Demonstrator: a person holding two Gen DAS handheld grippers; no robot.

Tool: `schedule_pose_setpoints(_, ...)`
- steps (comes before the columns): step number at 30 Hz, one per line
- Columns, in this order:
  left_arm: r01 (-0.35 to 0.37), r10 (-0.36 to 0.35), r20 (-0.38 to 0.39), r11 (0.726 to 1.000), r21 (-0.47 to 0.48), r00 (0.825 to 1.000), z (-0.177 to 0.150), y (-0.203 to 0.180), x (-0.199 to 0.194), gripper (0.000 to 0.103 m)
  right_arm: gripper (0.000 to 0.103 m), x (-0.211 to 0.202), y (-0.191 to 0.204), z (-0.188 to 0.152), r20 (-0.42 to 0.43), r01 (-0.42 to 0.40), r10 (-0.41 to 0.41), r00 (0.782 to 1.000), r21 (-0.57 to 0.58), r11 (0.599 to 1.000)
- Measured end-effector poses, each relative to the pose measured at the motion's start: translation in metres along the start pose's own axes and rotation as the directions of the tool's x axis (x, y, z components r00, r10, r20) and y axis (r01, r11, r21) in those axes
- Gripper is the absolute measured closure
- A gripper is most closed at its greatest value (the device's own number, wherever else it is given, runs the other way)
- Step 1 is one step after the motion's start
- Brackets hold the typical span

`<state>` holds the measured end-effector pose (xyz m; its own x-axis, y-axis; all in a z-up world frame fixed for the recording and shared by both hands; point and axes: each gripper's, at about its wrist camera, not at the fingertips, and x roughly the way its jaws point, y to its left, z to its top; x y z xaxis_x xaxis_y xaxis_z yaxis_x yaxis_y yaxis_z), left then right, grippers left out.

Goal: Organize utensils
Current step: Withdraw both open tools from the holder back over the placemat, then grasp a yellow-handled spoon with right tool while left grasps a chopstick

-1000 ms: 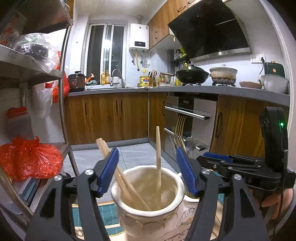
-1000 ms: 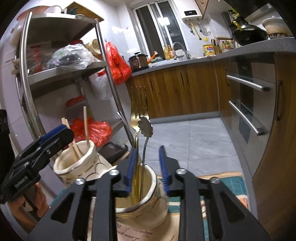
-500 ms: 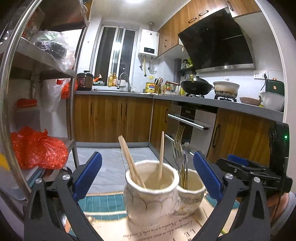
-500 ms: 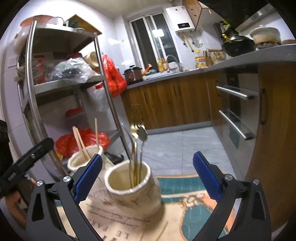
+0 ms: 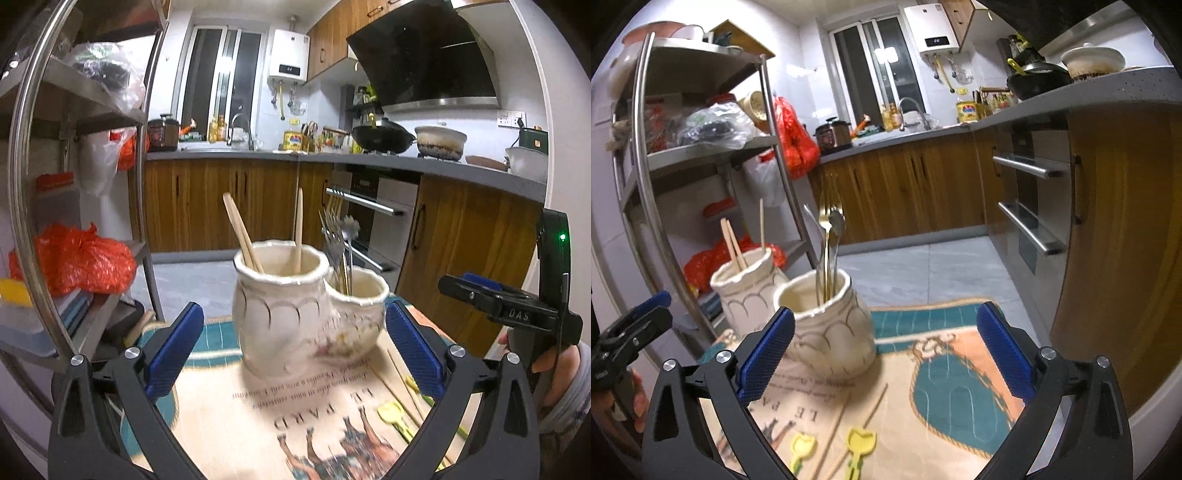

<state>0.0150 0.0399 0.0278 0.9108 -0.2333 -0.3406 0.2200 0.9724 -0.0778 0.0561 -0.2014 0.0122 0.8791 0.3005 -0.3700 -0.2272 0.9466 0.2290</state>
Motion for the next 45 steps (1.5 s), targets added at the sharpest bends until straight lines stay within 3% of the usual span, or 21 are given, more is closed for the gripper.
schedule_pose_setpoints(8, -0.002, 0.0, -0.089, 1.0, -0.017, 0.996, -0.024, -0.004, -0.004, 0.006, 0.005, -0.014, -0.001, -0.018, -0.066, 0.052, -0.057, 0.996, -0.071, 0.996)
schedule_pose_setpoints(13, 0.003, 0.0, -0.141, 1.0, 0.023, 0.99, -0.035, -0.014, 0.001, 0.006, 0.005, -0.012, 0.001, -0.031, -0.142, 0.084, -0.099, 0.985, -0.107, 0.991)
schedule_pose_setpoints(16, 0.016, -0.01, -0.167, 0.999, 0.033, 0.986, -0.037, -0.019, 0.005, 0.006, 0.005, -0.01, 0.004, -0.043, -0.213, 0.076, -0.104, 0.972, -0.137, 0.988)
schedule_pose_setpoints(21, 0.028, -0.016, -0.207, 0.998, 0.056, 0.978, -0.044, -0.026, 0.012, 0.006, 0.005, -0.004, 0.012, -0.067, -0.344, 0.053, -0.116, 0.932, -0.187, 0.981)
schedule_pose_setpoints(30, 0.026, -0.006, -0.246, 0.997, 0.077, 0.969, -0.05, -0.031, 0.019, 0.006, 0.009, 0.004, 0.023, -0.079, -0.423, -0.011, -0.079, 0.902, -0.206, 0.978)
schedule_pose_setpoints(32, 0.024, -0.005, -0.246, 0.997, 0.075, 0.969, -0.051, -0.03, 0.02, 0.006, 0.019, 0.004, 0.027, -0.081, -0.433, -0.034, -0.063, 0.899, -0.212, 0.977)
schedule_pose_setpoints(34, 0.023, -0.003, -0.249, 0.997, 0.075, 0.968, -0.051, -0.031, 0.021, 0.006, 0.037, 0.004, 0.032, -0.082, -0.449, -0.044, -0.062, 0.892, -0.222, 0.974)
schedule_pose_setpoints(41, 0.032, -0.009, -0.255, 0.996, 0.086, 0.967, -0.052, -0.037, 0.023, 0.006, 0.057, 0.006, 0.041, -0.086, -0.479, -0.081, -0.04, 0.877, -0.23, 0.97)
schedule_pose_setpoints(44, 0.037, -0.014, -0.26, 0.996, 0.085, 0.966, -0.051, -0.04, 0.025, 0.006, 0.07, 0.008, 0.042, -0.086, -0.479, -0.076, -0.045, 0.877, -0.231, 0.97)
schedule_pose_setpoints(45, 0.041, -0.018, -0.261, 0.996, 0.081, 0.965, -0.05, -0.042, 0.026, 0.006, 0.079, 0.009, 0.042, -0.085, -0.484, -0.082, -0.037, 0.874, -0.223, 0.971)
